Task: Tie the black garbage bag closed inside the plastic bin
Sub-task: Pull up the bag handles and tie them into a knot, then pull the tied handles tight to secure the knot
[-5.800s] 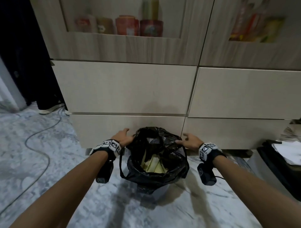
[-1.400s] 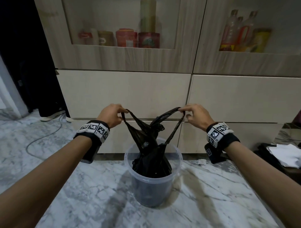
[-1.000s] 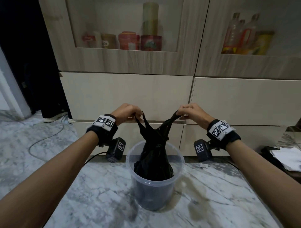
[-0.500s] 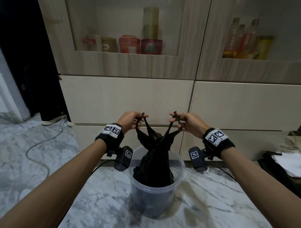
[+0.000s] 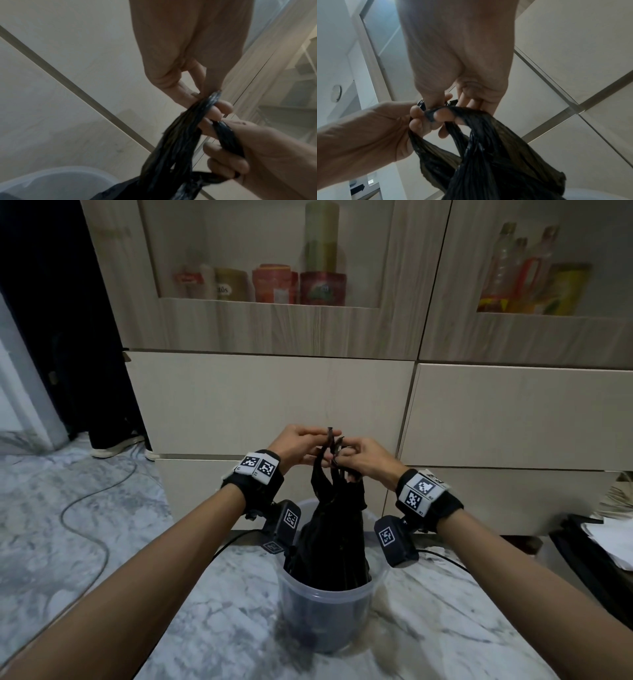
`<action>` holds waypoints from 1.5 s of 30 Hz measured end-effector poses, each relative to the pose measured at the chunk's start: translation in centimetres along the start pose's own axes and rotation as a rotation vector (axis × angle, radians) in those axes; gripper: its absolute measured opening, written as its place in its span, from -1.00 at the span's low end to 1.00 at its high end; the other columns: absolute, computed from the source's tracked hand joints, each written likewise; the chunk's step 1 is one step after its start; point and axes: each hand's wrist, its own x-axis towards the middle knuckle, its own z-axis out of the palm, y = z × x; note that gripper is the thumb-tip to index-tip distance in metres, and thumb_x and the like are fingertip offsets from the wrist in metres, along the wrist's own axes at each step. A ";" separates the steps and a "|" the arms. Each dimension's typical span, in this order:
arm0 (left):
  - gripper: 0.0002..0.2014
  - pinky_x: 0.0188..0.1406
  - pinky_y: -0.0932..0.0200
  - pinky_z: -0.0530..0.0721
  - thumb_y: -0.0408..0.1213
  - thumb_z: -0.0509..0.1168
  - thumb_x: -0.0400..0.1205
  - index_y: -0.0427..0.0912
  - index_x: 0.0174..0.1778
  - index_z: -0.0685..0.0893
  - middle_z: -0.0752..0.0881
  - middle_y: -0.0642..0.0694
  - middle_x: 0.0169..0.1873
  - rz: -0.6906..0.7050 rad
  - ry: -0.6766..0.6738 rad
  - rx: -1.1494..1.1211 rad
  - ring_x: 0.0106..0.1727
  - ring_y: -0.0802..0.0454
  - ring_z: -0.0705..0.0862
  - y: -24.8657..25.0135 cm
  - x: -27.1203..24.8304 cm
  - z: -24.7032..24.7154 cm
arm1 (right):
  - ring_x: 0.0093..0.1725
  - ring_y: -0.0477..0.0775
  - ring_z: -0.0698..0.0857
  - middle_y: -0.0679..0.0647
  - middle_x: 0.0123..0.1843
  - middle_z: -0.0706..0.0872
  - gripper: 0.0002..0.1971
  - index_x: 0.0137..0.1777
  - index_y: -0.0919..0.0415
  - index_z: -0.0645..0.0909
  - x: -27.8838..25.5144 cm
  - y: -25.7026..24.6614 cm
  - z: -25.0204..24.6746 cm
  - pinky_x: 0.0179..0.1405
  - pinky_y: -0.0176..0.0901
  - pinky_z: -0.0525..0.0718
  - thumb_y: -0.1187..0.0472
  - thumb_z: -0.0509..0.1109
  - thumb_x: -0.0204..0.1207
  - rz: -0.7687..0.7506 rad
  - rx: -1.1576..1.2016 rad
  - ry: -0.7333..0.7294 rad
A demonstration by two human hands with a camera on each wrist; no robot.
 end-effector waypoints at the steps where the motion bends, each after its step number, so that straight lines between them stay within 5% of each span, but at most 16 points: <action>1: -0.67 -0.40 0.25 0.78 -0.43 0.26 0.61 -0.38 0.30 0.64 0.75 -0.19 -0.18 -0.005 0.002 -0.020 -0.48 0.12 0.76 -0.5 0.1 0.0 | -0.44 -0.13 0.55 -0.06 -0.46 0.58 -0.70 0.24 0.25 0.64 0.2 0.1 0.0 -0.43 -0.37 0.60 0.31 0.44 0.51 -0.014 -0.022 0.029; 5: -0.63 -0.42 0.31 0.74 -0.33 0.42 0.52 -0.28 0.26 0.69 0.80 -0.01 -0.42 -0.032 0.051 0.049 -0.50 0.20 0.74 -1.8 0.4 0.6 | -0.19 0.08 0.68 0.08 -0.20 0.72 -0.63 0.21 0.13 0.63 0.6 0.9 0.1 -0.04 0.04 0.71 0.20 0.44 0.37 -0.129 -0.449 0.122; 9: -0.49 -0.46 0.29 0.53 -0.26 0.54 0.38 -0.06 0.28 0.66 0.70 -0.11 -0.29 -0.019 0.078 0.341 -0.33 0.13 0.61 -2.4 0.9 1.1 | -0.11 0.15 0.67 0.07 -0.14 0.69 -0.48 0.36 0.09 0.51 0.2 1.4 0.1 -0.12 0.04 0.66 0.23 0.39 0.34 -0.158 -0.696 0.116; 13: -0.65 -0.31 0.24 0.60 -0.46 0.32 0.53 -0.26 0.24 0.67 0.68 -0.20 -0.23 -0.034 0.149 0.228 -0.18 -0.01 0.61 -2.6 1.4 1.0 | -0.25 0.01 0.59 0.02 -0.23 0.66 -0.48 0.39 0.00 0.57 0.2 1.5 -1.2 -0.24 -0.10 0.56 0.20 0.46 0.40 -0.130 -0.559 0.080; 15: -0.81 -0.23 0.20 0.69 -0.50 0.25 0.55 -0.28 0.01 0.71 0.67 -0.14 -0.31 -0.075 0.158 0.061 -0.24 0.02 0.64 -2.4 1.3 0.1 | -0.24 -0.03 0.60 -0.01 -0.23 0.69 -0.58 0.30 0.02 0.65 0.1 1.5 -2.1 -0.29 -0.18 0.51 0.17 0.53 0.41 -0.036 -0.379 0.058; 18: -0.83 -0.39 0.27 0.75 -0.56 0.24 0.51 -0.23 -0.21 0.66 0.66 -0.13 -0.33 -0.107 0.113 -0.091 -0.30 0.05 0.65 -2.4 1.0 -1.2 | -0.30 -0.16 0.65 -0.03 -0.25 0.76 -0.79 0.02 0.07 0.76 -0.3 1.9 -3.4 -0.26 -0.22 0.54 0.16 0.57 0.37 0.046 -0.197 0.034; 24: -0.87 -0.27 0.23 0.59 -0.48 0.32 0.51 -0.15 -0.23 0.66 0.59 -0.06 -0.40 -0.055 0.047 0.059 -0.43 0.09 0.46 -2.3 0.8 -2.0 | -0.47 -0.14 0.45 -0.07 -0.41 0.55 -0.89 -0.08 0.16 0.71 -0.7 2.6 -5.4 -0.40 -0.33 0.53 0.21 0.54 0.43 0.117 0.075 -0.064; 27: -0.92 -0.42 0.29 0.43 -0.34 0.40 0.52 -0.16 -0.28 0.66 0.48 -0.05 -0.48 -0.031 0.025 0.362 -0.48 0.09 0.39 -2.6 0.7 -2.5 | -0.58 -0.20 0.43 -0.14 -0.52 0.55 -0.93 -0.16 0.13 0.66 -1.0 3.1 -6.2 -0.38 -0.31 0.59 0.20 0.50 0.46 0.171 0.071 -0.102; 31: -0.86 -0.46 0.31 0.41 -0.19 0.41 0.52 -0.20 -0.16 0.74 0.54 -0.04 -0.47 -0.108 0.040 0.478 -0.44 0.11 0.49 -4.7 0.4 -4.5 | -0.47 -0.14 0.43 -0.07 -0.38 0.59 -0.85 -0.28 0.08 0.63 -1.6 5.6 -7.7 -0.26 -0.24 0.61 0.09 0.51 0.45 0.256 0.020 -0.114; 39: -0.88 -0.22 0.28 0.52 -0.21 0.24 0.64 -0.05 -0.18 0.64 0.65 0.01 -0.25 -0.341 0.050 0.167 -0.21 0.20 0.63 -7.9 -1.6 -6.9 | -0.39 -0.08 0.44 -0.07 -0.28 0.62 -0.87 -0.18 0.05 0.52 -2.5 10.2 -8.3 -0.19 -0.15 0.61 0.10 0.37 0.57 0.464 0.006 -0.115; 45: -0.84 -0.23 0.26 0.50 -0.20 0.17 0.66 -0.09 -0.15 0.64 0.55 -0.04 -0.30 -0.331 0.101 0.137 -0.57 0.36 0.66 -8.4 -1.3 -7.0 | -0.47 -0.10 0.36 -0.03 -0.36 0.46 -0.77 -0.31 0.08 0.47 -2.3 9.5 -7.5 -0.19 -0.15 0.60 0.14 0.28 0.60 0.509 0.079 -0.057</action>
